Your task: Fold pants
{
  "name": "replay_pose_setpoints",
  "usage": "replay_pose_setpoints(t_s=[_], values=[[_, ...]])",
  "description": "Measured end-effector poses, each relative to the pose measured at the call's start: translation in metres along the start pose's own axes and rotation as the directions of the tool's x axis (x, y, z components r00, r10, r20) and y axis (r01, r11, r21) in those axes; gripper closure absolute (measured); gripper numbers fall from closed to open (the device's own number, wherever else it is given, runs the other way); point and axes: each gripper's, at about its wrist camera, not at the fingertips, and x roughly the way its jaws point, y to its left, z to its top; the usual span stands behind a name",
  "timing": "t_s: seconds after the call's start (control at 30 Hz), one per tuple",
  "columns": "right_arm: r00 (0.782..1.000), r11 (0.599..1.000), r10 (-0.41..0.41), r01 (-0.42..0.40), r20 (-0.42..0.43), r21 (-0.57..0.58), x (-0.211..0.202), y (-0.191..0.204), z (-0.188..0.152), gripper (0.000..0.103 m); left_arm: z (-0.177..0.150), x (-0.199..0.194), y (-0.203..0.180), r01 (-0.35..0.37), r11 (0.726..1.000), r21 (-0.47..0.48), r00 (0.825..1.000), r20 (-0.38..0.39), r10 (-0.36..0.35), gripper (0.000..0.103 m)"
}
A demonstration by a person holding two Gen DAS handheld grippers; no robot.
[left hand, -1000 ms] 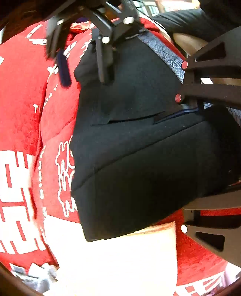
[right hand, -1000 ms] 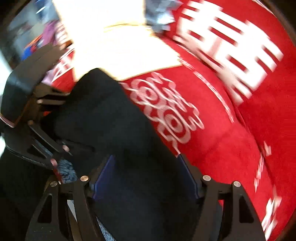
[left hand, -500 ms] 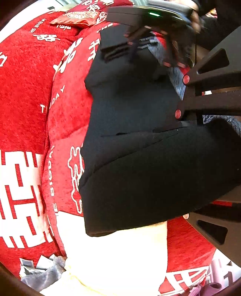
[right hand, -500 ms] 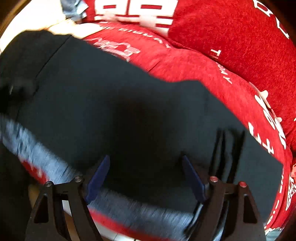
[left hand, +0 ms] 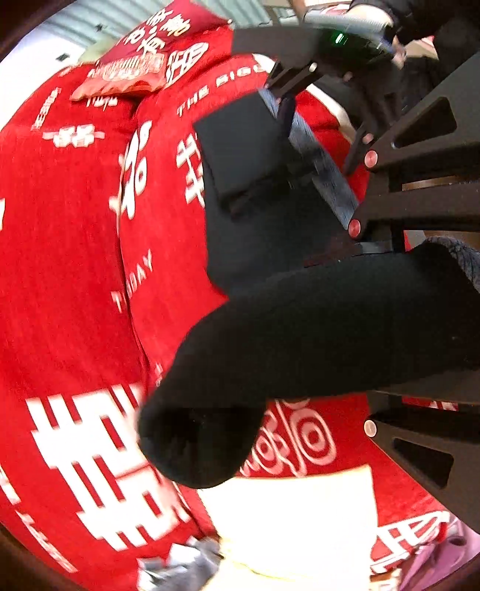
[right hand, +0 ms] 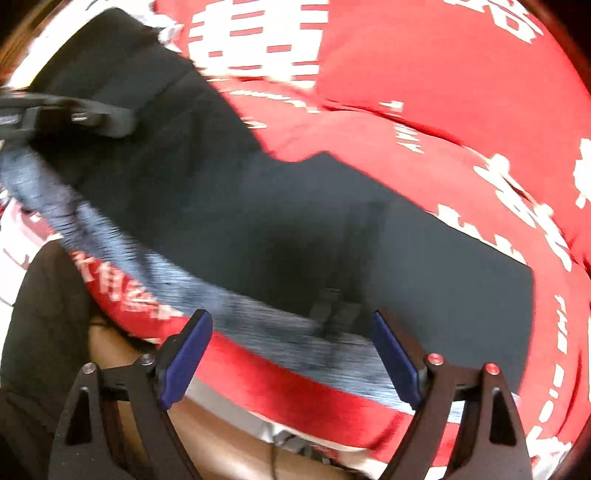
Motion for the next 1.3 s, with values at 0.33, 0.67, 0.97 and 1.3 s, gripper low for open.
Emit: replay_pose_setpoints(t_s=[0.33,0.67,0.97,1.3], values=[[0.996,0.987,-0.088,0.083,0.030,0.134,-0.031,-0.085,-0.034,0.013,0.085,0.002,-0.124,0.088,0.987,0.132,0.996,-0.020,-0.086,0.077],[0.999,0.972,-0.008,-0.002,0.042,0.234,-0.029,-0.128,-0.077,0.013,0.102,0.151,-0.202,0.054,0.985,0.165,0.958,-0.288,-0.004,0.072],[0.987,0.972,0.103,-0.126,0.122,0.201,-0.033,-0.124,-0.082,0.011,0.111,0.135,-0.213,0.196,0.973,0.120,0.933,-0.329,-0.147,0.020],[0.911,0.858,0.285,-0.381,0.299,0.345,-0.039,-0.160,-0.082,0.000,0.094,0.089,-0.114,0.020,0.999,0.037,0.992,-0.128,-0.015,0.020]])
